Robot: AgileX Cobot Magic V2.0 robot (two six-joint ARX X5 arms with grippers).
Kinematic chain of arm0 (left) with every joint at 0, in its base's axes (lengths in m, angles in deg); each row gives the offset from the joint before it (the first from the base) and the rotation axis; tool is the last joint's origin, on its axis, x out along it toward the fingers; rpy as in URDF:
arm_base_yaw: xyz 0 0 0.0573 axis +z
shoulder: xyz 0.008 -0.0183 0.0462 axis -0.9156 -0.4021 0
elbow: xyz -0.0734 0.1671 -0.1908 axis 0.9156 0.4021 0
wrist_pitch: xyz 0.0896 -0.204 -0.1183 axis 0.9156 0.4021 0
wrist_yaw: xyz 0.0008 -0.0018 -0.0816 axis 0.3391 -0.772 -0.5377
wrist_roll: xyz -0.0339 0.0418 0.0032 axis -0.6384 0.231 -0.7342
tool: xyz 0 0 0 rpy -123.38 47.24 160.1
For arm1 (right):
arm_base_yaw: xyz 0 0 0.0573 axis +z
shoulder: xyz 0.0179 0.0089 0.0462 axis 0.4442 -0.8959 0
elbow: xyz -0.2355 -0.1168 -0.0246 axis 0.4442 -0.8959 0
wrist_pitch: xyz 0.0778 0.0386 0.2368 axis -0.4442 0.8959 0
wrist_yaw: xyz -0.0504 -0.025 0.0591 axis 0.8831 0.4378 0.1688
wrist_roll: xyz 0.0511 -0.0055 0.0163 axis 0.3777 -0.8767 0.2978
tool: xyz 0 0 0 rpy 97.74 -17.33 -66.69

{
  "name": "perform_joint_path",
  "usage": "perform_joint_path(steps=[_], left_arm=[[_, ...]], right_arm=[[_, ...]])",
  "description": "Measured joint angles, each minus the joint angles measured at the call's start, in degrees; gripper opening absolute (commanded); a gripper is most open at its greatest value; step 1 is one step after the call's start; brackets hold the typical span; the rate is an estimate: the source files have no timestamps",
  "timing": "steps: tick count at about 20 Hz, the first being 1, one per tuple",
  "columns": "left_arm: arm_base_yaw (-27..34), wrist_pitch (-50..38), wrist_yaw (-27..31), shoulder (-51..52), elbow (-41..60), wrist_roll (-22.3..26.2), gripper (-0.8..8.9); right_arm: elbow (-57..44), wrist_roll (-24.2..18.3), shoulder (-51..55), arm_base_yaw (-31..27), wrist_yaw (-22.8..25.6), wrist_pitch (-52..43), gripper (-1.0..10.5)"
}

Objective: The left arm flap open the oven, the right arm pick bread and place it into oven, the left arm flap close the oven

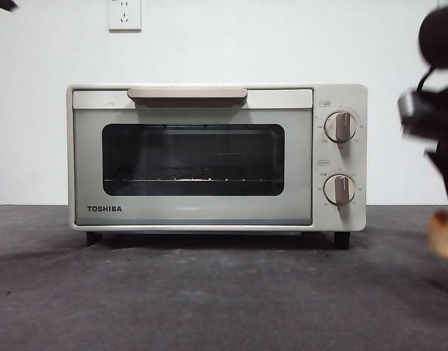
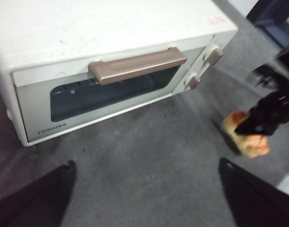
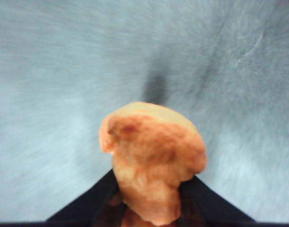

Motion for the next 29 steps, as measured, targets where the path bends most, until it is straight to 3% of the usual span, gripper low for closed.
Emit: perform_joint_path(steps=[5,8,16,23,29], left_arm=[[-2.1,2.5,0.0,-13.9,-10.0,3.7,0.13],[-3.3,2.4,0.0,-21.7,-15.2,6.4,0.11],[-4.7,-8.6,0.0,-33.7,-17.2,8.3,0.11],[-4.7,-11.3,-0.2,-37.9,-17.4,8.5,0.11],[-5.1,-7.4,-0.5,-38.8,-18.9,9.4,0.11]], right_arm=[[0.0,0.0,15.2,0.0,-5.9,5.0,1.1],[0.0,1.0,26.1,0.0,-10.3,5.1,1.1],[0.0,6.7,45.6,0.0,-10.9,5.2,1.1],[0.0,7.5,48.5,0.0,-10.9,5.9,1.1],[0.0,7.5,48.5,0.0,-10.9,6.0,1.1]])
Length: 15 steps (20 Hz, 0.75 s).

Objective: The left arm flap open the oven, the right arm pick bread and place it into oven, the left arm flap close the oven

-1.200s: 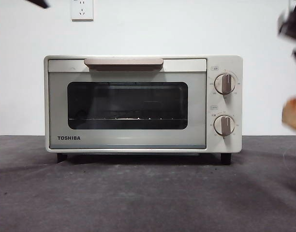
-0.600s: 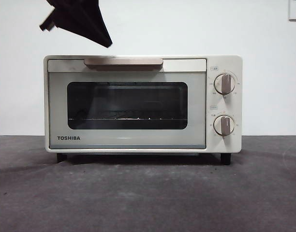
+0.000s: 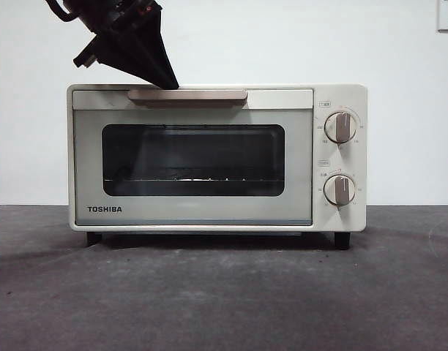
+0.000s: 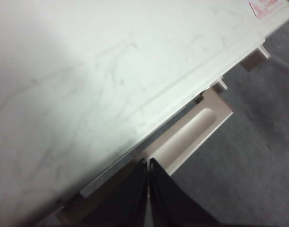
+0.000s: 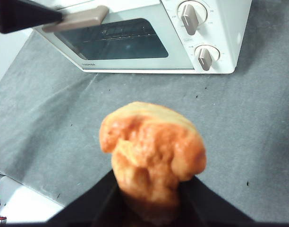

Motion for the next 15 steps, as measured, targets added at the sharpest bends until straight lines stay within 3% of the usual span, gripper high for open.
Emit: perform_joint_path(steps=[3,6,9,15], left_arm=[[-1.3,5.2,-0.4,0.8,-0.1,1.3,0.11],[-2.7,5.1,-1.5,4.1,5.4,1.4,0.11],[-3.0,0.0,-1.6,10.6,15.7,0.3,0.11],[-3.0,-11.6,1.9,22.2,31.0,-7.0,0.11]], right_arm=[[0.0,0.0,0.0,0.0,0.0,0.0,1.1],[0.0,0.0,0.0,0.0,0.0,0.0,1.1],[0.0,0.0,0.0,0.0,0.0,0.0,1.1],[0.0,0.0,0.0,0.0,0.1,0.0,1.1]])
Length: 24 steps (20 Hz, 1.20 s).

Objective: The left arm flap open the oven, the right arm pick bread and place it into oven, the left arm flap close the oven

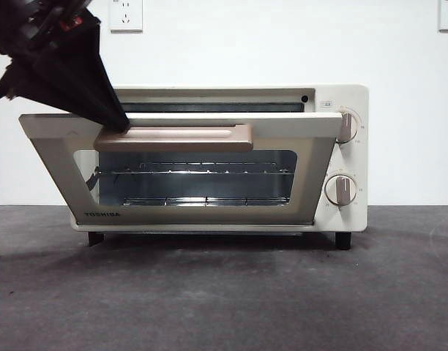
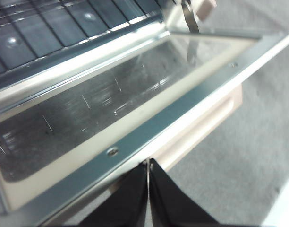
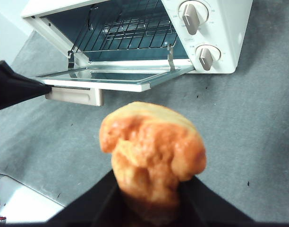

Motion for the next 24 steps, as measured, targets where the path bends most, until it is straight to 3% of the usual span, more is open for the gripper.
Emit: perform_joint_path(steps=[10,24], left_arm=[[-4.4,-7.4,3.0,2.6,10.9,-9.1,0.11],[-8.8,-7.2,9.3,2.6,13.9,-11.1,0.11]], right_arm=[[0.0,0.0,0.0,0.0,0.0,0.0,1.1],[0.0,0.0,0.0,0.0,0.3,0.0,1.1]])
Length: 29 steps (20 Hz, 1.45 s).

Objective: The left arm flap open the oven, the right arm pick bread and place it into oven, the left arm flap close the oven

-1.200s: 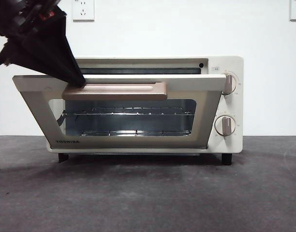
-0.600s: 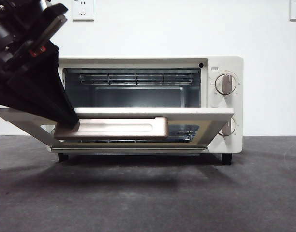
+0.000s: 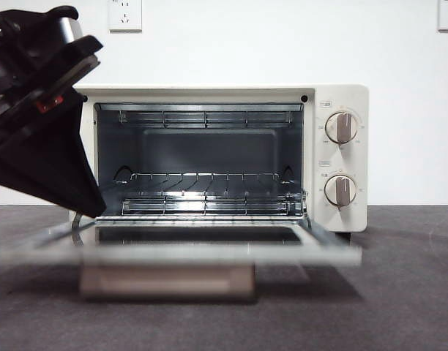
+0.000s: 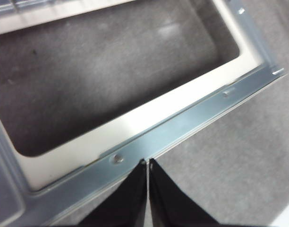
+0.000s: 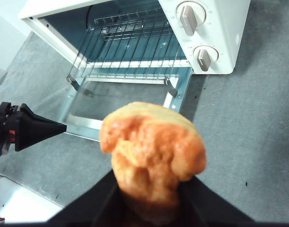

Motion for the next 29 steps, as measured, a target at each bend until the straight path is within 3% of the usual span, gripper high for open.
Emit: perform_joint_path(steps=[3,8,11,17,21,25,29], left_arm=[[0.0,0.7,-0.4,0.0,0.4,0.0,0.11],[0.0,7.0,-0.7,6.4,-0.5,-0.3,0.11],[0.0,12.1,-0.7,12.9,-4.2,-0.2,0.11],[0.0,23.3,-0.1,24.0,-10.7,-0.2,0.11],[0.0,30.1,3.8,30.3,-13.6,-0.2,0.11],[0.0,32.7,5.3,34.9,-16.0,-0.3,0.11],[0.0,34.5,5.4,37.4,-17.0,-1.3,0.11]], right_arm=[[0.0,0.0,0.0,0.0,-0.8,0.0,1.1],[0.0,0.2,-2.8,0.0,-8.7,-3.6,1.1],[0.0,1.9,-8.7,0.9,-11.8,-10.0,1.1],[0.0,6.1,-24.4,9.7,-11.5,-26.7,1.1],[0.9,9.6,-36.1,15.5,-7.1,-38.4,1.1],[5.6,10.5,-46.9,20.5,1.7,-42.6,1.1],[11.0,11.5,-55.0,21.7,10.1,-45.1,1.1]])
